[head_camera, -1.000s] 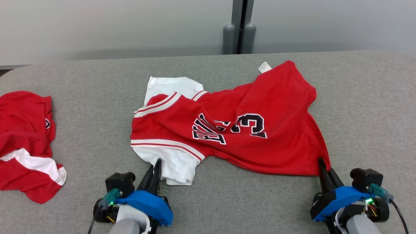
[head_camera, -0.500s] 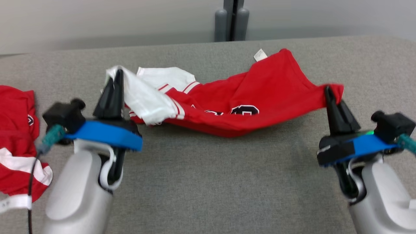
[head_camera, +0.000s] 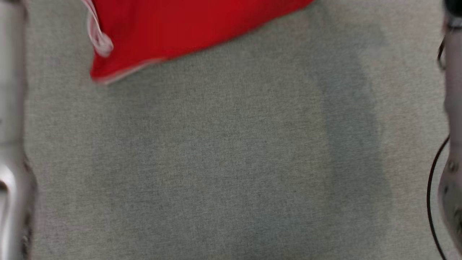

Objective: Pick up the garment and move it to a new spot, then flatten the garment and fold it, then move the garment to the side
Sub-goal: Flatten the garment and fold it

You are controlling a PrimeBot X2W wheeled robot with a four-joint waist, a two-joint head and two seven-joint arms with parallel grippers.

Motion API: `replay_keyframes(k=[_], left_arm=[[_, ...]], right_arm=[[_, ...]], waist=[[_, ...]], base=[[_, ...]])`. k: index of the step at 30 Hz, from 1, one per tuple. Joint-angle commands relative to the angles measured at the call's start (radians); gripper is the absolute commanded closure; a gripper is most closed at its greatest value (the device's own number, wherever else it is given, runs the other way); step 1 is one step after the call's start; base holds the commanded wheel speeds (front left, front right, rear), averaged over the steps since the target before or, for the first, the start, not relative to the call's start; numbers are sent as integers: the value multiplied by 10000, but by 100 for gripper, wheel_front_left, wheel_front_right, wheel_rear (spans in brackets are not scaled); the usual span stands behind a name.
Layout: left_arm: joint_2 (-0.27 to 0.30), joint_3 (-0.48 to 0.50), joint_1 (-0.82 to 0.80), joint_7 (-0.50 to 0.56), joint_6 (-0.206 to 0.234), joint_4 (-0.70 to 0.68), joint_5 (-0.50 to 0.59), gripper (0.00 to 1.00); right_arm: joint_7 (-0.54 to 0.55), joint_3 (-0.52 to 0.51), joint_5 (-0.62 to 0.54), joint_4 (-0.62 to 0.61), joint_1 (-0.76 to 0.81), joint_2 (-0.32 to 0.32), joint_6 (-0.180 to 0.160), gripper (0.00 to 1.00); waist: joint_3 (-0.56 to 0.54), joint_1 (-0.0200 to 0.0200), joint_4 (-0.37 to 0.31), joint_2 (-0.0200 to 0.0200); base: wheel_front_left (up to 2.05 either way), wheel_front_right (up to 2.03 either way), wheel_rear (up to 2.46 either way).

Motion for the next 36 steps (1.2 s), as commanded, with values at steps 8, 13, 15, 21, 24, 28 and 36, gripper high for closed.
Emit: replay_keyframes(k=[8, 13, 15, 21, 24, 28, 36], left_arm=[[-556, -572, -3315, -834, -17, 1404, -245, 100], [-551, -1175, -3385, -1117, -18, 1741, -738, 100], [-483, -1338, -3013, -1194, -18, 1785, -986, 100], [-261, -1472, -1130, -1353, -18, 1250, -1585, 100], [-27, -1184, 584, -1360, -18, 566, -1611, 100], [22, -708, 2488, -1364, 69, -342, -1384, 100], [-672, 233, 7666, -1370, 315, -2357, -994, 100]], right_arm=[[-784, -365, 128, 1992, -3189, -138, 6, 100], [-1065, 110, 296, 2724, -3511, -220, 6, 100], [-1116, 361, 460, 2845, -3173, -205, 6, 100], [-1202, 1147, 1000, 2375, -1348, -334, 6, 100], [-1205, 1242, 1225, 1675, 253, -246, 6, 100], [-1208, 1203, 1323, 768, 1912, -185, 8, 100], [-1205, 1045, 1440, -958, 6423, -80, 6, 100]], waist=[[487, -4, 320, 0], [403, -4, 399, 0], [412, -4, 418, 0], [295, -4, 458, 0], [108, -4, 377, 0], [-136, -4, 351, 0], [-1127, -4, 527, 0]], base=[[0, 0, 0], [0, 0, 0], [0, 0, 0], [0, 0, 0], [0, 0, 0], [0, 0, 0], [0, 0, 0]])
